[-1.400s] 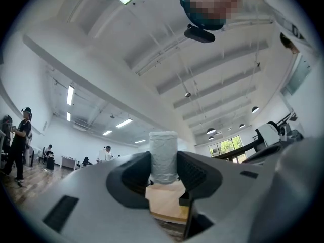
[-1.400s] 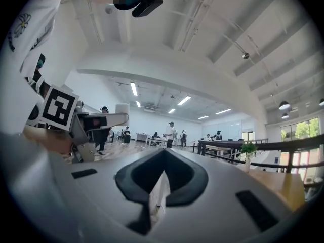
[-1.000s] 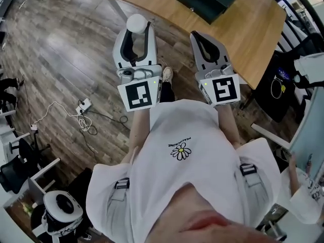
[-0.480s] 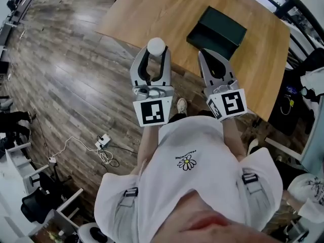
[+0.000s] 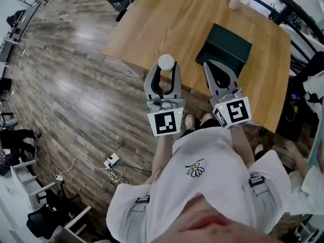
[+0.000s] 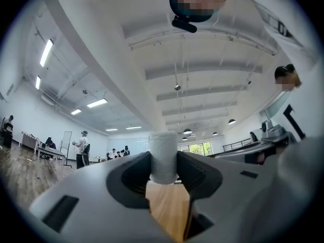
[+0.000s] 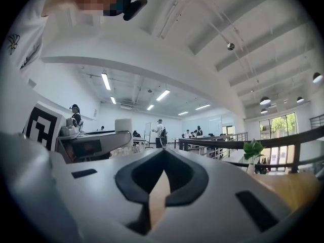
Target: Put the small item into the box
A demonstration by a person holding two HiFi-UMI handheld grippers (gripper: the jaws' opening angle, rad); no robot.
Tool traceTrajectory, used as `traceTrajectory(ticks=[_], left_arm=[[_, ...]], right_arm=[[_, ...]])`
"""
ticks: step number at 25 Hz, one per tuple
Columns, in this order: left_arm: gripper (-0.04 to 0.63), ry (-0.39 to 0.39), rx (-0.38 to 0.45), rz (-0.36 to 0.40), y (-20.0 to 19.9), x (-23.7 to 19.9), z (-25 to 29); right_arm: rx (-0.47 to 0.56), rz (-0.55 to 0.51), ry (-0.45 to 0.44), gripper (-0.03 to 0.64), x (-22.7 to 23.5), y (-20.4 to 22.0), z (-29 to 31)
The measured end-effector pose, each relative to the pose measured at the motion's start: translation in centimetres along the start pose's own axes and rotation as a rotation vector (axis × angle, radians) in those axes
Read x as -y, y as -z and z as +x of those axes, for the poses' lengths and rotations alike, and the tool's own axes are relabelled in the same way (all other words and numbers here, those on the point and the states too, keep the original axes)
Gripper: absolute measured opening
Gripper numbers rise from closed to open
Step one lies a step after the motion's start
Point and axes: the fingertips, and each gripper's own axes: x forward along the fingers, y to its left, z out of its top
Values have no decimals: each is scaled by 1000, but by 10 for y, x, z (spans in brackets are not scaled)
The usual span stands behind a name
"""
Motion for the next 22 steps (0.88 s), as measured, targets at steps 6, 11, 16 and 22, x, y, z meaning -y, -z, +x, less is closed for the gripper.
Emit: traceTrajectory(ticks=[6, 11, 16, 22], left_arm=[[172, -31, 2, 19, 1, -10, 6], [172, -52, 7, 37, 2, -12, 19], [172, -55, 8, 39, 2, -8, 35], [172, -34, -5, 49, 7, 5, 59]], right_arm=[[24, -3, -13, 6, 3, -6, 17], [42, -29, -32, 6, 10, -11, 27], [56, -36, -37, 6, 24, -16, 36], [59, -15, -30, 6, 48, -15, 43]])
